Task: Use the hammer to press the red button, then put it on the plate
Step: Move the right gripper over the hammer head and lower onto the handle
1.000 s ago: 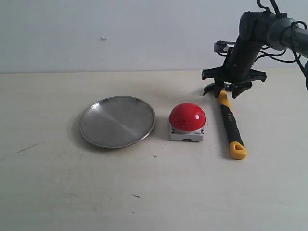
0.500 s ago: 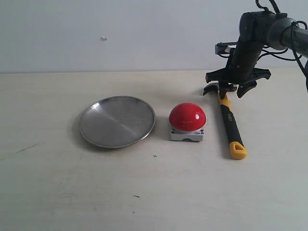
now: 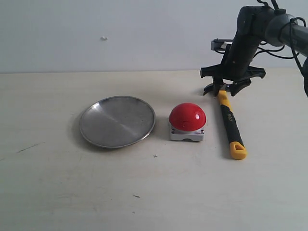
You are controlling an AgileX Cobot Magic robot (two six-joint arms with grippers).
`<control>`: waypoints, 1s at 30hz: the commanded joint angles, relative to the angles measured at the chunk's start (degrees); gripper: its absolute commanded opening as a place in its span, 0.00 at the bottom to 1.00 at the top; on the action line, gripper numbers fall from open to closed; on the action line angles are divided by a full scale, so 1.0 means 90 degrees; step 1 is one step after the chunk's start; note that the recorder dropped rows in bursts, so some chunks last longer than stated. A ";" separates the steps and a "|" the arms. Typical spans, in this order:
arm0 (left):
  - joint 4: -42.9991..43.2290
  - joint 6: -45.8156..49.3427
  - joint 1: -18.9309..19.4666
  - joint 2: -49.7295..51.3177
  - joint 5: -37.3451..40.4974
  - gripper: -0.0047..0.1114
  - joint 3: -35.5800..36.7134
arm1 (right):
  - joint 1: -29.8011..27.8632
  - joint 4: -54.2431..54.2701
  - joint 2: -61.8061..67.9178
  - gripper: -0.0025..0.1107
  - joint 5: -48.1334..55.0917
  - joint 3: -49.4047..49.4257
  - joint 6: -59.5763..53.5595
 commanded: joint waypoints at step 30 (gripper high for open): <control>-0.0034 -0.0002 0.0012 -0.0044 0.0013 0.04 -0.0003 | 0.0003 -0.0342 0.0684 0.49 -0.0011 -0.0905 0.0055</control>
